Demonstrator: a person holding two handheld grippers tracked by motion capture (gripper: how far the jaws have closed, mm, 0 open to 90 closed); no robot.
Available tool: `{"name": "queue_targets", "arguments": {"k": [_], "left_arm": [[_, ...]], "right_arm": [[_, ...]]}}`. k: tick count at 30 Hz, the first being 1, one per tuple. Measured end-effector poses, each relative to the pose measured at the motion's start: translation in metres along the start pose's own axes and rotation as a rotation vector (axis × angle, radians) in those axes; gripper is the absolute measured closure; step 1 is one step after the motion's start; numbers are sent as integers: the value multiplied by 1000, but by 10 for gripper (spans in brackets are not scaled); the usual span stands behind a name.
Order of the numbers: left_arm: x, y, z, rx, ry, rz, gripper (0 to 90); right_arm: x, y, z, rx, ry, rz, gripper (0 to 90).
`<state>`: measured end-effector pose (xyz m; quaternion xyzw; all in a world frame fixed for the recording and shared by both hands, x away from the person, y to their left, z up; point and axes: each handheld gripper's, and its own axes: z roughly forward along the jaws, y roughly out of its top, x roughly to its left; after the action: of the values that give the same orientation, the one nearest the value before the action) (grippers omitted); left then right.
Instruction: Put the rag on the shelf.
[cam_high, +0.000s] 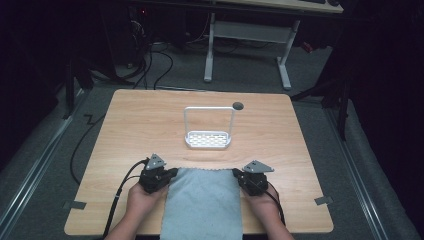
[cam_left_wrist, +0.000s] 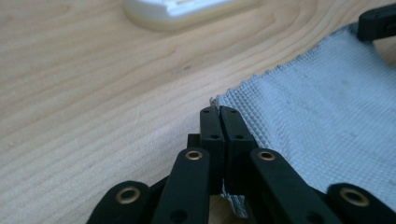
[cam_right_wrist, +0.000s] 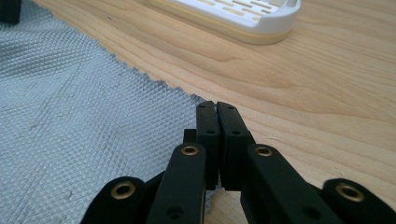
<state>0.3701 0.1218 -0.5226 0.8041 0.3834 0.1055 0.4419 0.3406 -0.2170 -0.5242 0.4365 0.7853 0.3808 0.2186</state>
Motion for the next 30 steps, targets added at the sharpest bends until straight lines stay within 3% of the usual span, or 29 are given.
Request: {"name": "queue_targets", "arguments": {"k": [9,18,30], "left_arm": [[-4,5,-13,-77,-4,6,892],[-6,11,-24,-159,-5,13,895],[-19,31,-41,-291,-1,67,897]], "right_arm": [[3,3,-14,-94,26,30,890],[6,9,-31,-186,-9,10,890],[9,27,-53,-277,-35,1,890]]}}
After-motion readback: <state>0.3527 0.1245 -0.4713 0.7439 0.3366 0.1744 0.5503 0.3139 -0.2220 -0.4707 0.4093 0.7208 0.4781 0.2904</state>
